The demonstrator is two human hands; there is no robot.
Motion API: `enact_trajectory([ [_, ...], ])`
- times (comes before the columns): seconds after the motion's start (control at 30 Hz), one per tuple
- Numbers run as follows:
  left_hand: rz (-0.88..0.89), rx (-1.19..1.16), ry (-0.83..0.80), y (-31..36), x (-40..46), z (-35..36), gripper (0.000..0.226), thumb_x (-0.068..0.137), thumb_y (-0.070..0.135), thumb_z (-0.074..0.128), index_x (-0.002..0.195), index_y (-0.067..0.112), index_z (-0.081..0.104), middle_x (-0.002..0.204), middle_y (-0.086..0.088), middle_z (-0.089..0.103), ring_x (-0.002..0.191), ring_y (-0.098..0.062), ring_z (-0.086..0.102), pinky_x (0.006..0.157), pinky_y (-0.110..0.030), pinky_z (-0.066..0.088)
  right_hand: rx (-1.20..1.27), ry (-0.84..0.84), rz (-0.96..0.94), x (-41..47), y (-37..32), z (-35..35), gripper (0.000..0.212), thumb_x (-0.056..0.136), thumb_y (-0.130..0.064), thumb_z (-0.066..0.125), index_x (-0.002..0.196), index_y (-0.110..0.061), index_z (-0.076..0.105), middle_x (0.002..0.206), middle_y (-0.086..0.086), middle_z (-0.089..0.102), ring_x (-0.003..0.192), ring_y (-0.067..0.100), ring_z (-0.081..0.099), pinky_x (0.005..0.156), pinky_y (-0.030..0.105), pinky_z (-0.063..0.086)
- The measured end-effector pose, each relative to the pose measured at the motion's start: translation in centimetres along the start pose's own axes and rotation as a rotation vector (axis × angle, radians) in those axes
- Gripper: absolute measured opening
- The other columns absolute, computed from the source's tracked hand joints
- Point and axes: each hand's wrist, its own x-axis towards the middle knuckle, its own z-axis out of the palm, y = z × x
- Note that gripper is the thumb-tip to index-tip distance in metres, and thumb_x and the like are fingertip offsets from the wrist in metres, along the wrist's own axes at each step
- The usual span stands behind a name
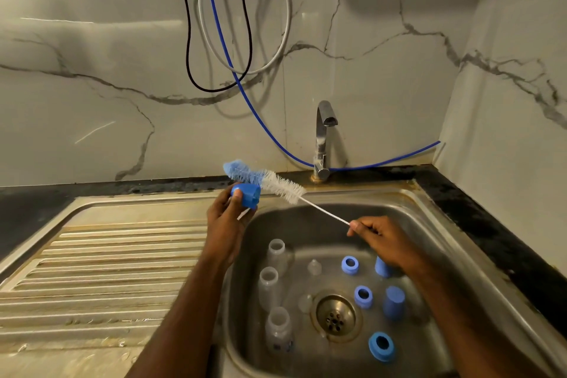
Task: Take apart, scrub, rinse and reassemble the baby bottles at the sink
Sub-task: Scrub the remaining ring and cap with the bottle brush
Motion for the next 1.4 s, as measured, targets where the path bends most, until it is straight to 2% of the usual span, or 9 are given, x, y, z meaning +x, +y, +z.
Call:
enact_trajectory([
  [0.1,-0.065,-0.158,0.08,-0.1,0.4,0.1,0.031,0.098,0.025,0.057,0.126,0.013,0.061,0.134,-0.016,0.061,0.12,-0.034,0.064,0.1,-0.052,0.054,-0.002,0.054,-0.024,0.1,0.4,-0.2,0.028,0.093,-0.06,0.054,0.082,-0.042,0.072,0.063,0.002,0.064,0.057,0.011,0.053,0.065,0.036,0.046],
  [0.2,-0.117,-0.323,0.244,0.4,1.0,-1.2,0.034,0.102,0.026,0.056,0.131,0.008,0.057,0.13,-0.021,0.062,0.12,-0.033,0.064,0.097,-0.047,0.056,0.022,0.052,-0.035,0.0,1.2,-0.8,0.057,0.076,-0.09,0.043,0.081,-0.041,0.073,0.069,0.006,0.069,0.064,0.027,0.062,0.066,0.04,0.05],
  [0.3,-0.137,-0.425,0.295,0.8,1.2,-1.8,0.04,0.103,0.026,0.055,0.137,0.005,0.052,0.131,-0.02,0.062,0.12,-0.031,0.065,0.105,-0.048,0.052,0.004,0.004,-0.015,-0.3,0.6,-0.7,0.038,0.091,-0.062,0.058,0.072,-0.033,0.074,0.064,-0.001,0.069,0.057,0.007,0.057,0.062,0.032,0.045],
  [0.4,-0.153,-0.38,0.229,0.3,0.8,-0.9,0.039,0.101,0.025,0.057,0.136,0.007,0.054,0.132,-0.019,0.062,0.12,-0.031,0.065,0.106,-0.051,0.051,-0.052,-0.052,-0.032,-0.5,-0.7,0.3,0.029,0.098,-0.028,0.062,0.071,-0.028,0.073,0.065,-0.015,0.069,0.061,-0.001,0.06,0.065,0.022,0.044],
  [0.7,-0.19,-0.266,0.034,-0.6,-0.4,1.5,0.039,0.1,0.013,0.057,0.14,0.011,0.053,0.132,-0.018,0.06,0.116,-0.041,0.067,0.086,-0.058,0.059,0.133,0.06,-0.017,-0.6,-0.6,-0.1,0.011,0.094,-0.02,0.069,0.086,-0.027,0.073,0.07,-0.009,0.069,0.064,0.002,0.058,0.071,0.029,0.05],
  [0.83,-0.15,-0.174,0.044,-0.6,-0.8,1.5,0.055,0.084,0.017,0.071,0.135,0.007,0.054,0.13,-0.018,0.062,0.109,-0.031,0.071,0.083,-0.046,0.063,0.087,-0.034,-0.054,-0.7,-0.9,0.1,0.014,0.093,-0.019,0.07,0.09,-0.03,0.078,0.086,-0.005,0.076,0.084,0.016,0.071,0.082,0.037,0.057],
  [0.97,-0.151,0.025,-0.101,-1.5,-2.0,2.9,0.04,0.085,0.02,0.069,0.122,0.008,0.063,0.121,-0.013,0.071,0.106,-0.023,0.072,0.091,-0.042,0.058,-0.001,-0.027,-0.111,-0.6,-1.9,1.1,0.011,0.095,-0.032,0.066,0.092,-0.029,0.076,0.082,-0.004,0.073,0.08,0.017,0.069,0.08,0.047,0.056],
  [1.17,-0.164,-0.229,0.02,-1.2,-0.6,1.7,0.054,0.084,0.022,0.066,0.132,0.0,0.056,0.128,-0.02,0.066,0.115,-0.033,0.068,0.094,-0.046,0.058,-0.076,0.008,-0.072,-0.7,-1.0,-0.7,0.028,0.081,-0.059,0.058,0.094,-0.039,0.072,0.083,-0.012,0.073,0.083,0.008,0.069,0.083,0.046,0.056],
  [1.4,-0.158,-0.012,-0.128,-2.1,-2.5,4.2,0.031,0.095,0.016,0.061,0.123,0.006,0.065,0.116,-0.01,0.074,0.113,-0.027,0.069,0.101,-0.044,0.054,-0.154,0.088,-0.123,-0.7,-3.0,1.3,0.007,0.093,-0.032,0.069,0.093,-0.026,0.074,0.078,-0.007,0.071,0.074,0.01,0.067,0.074,0.041,0.056],
])
